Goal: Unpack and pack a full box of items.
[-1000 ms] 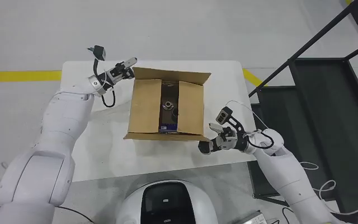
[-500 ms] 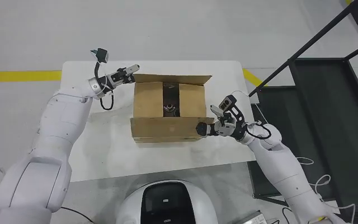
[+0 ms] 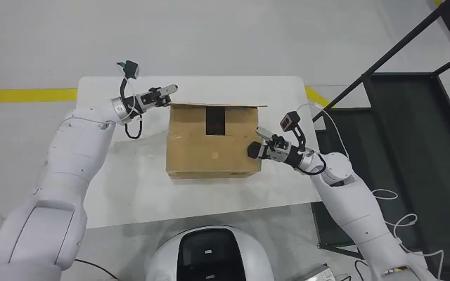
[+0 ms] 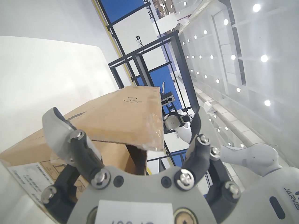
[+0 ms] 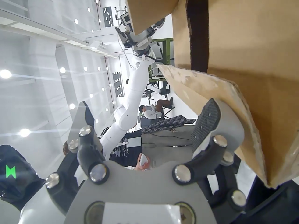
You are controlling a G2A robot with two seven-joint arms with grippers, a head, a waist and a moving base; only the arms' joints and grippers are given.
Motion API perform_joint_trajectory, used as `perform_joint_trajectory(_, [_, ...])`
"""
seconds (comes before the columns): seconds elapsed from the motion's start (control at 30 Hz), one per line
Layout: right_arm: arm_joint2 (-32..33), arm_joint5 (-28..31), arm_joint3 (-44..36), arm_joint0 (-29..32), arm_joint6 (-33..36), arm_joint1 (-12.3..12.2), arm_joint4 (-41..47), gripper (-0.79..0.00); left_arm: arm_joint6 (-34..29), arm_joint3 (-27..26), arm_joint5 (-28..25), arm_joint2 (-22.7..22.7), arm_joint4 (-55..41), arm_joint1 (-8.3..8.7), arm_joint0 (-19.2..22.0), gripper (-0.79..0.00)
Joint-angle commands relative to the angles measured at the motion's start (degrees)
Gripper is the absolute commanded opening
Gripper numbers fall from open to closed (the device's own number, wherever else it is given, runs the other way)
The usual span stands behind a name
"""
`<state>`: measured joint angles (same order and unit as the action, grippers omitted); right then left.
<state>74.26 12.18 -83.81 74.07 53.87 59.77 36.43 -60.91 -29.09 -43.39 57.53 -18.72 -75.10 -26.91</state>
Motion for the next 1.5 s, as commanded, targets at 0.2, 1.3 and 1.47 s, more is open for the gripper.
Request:
perform_joint_trajectory(0.2, [0.85, 2.18, 1.05, -0.39, 1.08, -0.07, -1.93, 0.0, -2.47, -4.48, 2.47, -2.32, 0.3, 1.4, -1.62, 0.0])
perform_joint_trajectory(1.3, [3.28, -4.64, 3.04, -11.0, -2.17, 0.36, -2.0, 0.0, -4.26, -29.64, 4.75, 6.72, -12.95, 11.19, -12.71, 0.0])
perform_joint_trajectory(1.47, [2.07, -7.64, 4.5, -12.2, -4.72, 0.48, -5.42, 0.0, -2.06, -28.21, 4.26, 3.86, -10.71, 10.1, -10.94, 0.0])
